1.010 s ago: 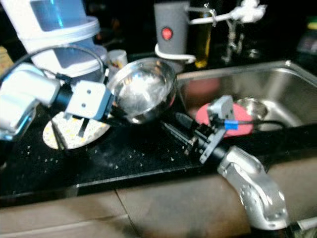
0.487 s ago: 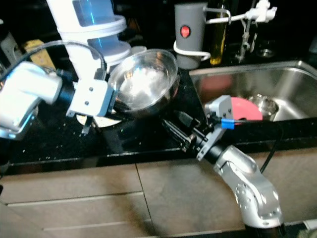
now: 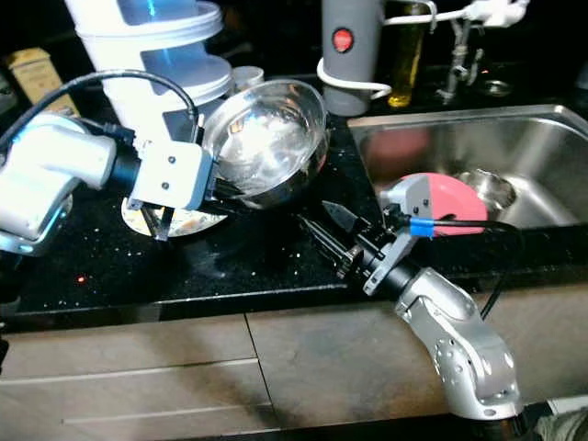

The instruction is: Kitchen organization

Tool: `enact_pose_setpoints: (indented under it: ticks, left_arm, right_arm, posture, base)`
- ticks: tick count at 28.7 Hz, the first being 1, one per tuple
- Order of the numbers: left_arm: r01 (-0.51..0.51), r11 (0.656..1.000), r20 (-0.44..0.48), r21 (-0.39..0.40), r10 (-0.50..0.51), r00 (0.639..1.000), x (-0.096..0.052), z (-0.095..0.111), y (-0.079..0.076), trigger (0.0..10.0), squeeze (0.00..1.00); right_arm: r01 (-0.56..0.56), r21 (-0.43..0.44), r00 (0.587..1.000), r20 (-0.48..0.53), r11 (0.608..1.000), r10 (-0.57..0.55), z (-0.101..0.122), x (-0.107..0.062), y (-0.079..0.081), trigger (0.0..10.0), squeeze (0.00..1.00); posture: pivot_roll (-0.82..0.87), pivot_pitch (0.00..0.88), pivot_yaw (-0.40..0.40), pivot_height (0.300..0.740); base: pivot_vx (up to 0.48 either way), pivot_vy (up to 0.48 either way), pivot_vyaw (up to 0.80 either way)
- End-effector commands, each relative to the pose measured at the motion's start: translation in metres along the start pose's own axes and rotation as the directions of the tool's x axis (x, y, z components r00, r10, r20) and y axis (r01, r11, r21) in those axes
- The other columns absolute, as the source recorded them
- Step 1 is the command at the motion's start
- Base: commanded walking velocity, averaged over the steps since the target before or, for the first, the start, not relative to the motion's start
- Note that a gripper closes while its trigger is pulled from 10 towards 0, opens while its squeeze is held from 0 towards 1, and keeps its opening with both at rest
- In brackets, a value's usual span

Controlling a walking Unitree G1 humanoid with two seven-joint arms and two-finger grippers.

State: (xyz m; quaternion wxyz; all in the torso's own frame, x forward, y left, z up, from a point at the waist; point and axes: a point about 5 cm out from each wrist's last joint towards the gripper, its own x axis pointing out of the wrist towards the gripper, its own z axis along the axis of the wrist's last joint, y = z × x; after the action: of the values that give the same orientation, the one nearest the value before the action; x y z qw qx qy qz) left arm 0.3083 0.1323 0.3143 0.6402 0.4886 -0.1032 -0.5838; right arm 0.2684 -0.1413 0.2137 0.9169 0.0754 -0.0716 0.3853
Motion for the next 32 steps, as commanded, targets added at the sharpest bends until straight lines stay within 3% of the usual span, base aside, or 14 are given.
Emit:
enact_pose_setpoints:
  ticks: [1, 28, 30, 32]
  left_arm:
    - [-0.02, 1.0, 0.007, 0.022, 0.019, 1.0, -0.002, 0.003, 0.003, 10.0, 0.0]
    - [-0.034, 0.999, -0.003, 0.006, 0.034, 0.999, -0.003, -0.002, 0.003, 10.0, 0.0]
    - [-0.051, 0.999, -0.014, -0.004, 0.051, 0.999, -0.004, -0.006, 0.005, 10.0, 0.0]
    - [-0.111, 0.993, -0.078, -0.031, 0.109, 0.991, -0.006, -0.022, 0.009, 10.0, 0.0]
  right_arm:
    - [0.012, -0.006, 1.0, 0.002, 1.0, -0.012, 0.0, -0.001, -0.003, 10.0, 0.0]
    - [0.054, 0.001, 0.998, 0.01, 0.999, -0.054, 0.0, -0.001, -0.008, 10.0, 0.0]
    - [0.064, 0.0, 0.998, 0.006, 0.998, -0.064, -0.001, -0.001, -0.009, 10.0, 0.0]
    - [0.087, -0.008, 0.996, -0.017, 0.996, -0.087, -0.003, -0.001, -0.012, 10.0, 0.0]
  posture:
    - [-0.05, 0.0, 0.039, 0.74]
    - [-0.05, 0.0, 0.038, 0.74]
    - [-0.05, 0.0, 0.038, 0.74]
    - [-0.06, 0.0, 0.039, 0.74]
  base:
    - [0.0, -0.368, 0.0]
    - [0.0, -0.353, 0.0]
    - [0.0, 0.0, 0.0]
    - [0.0, 0.0, -0.78]
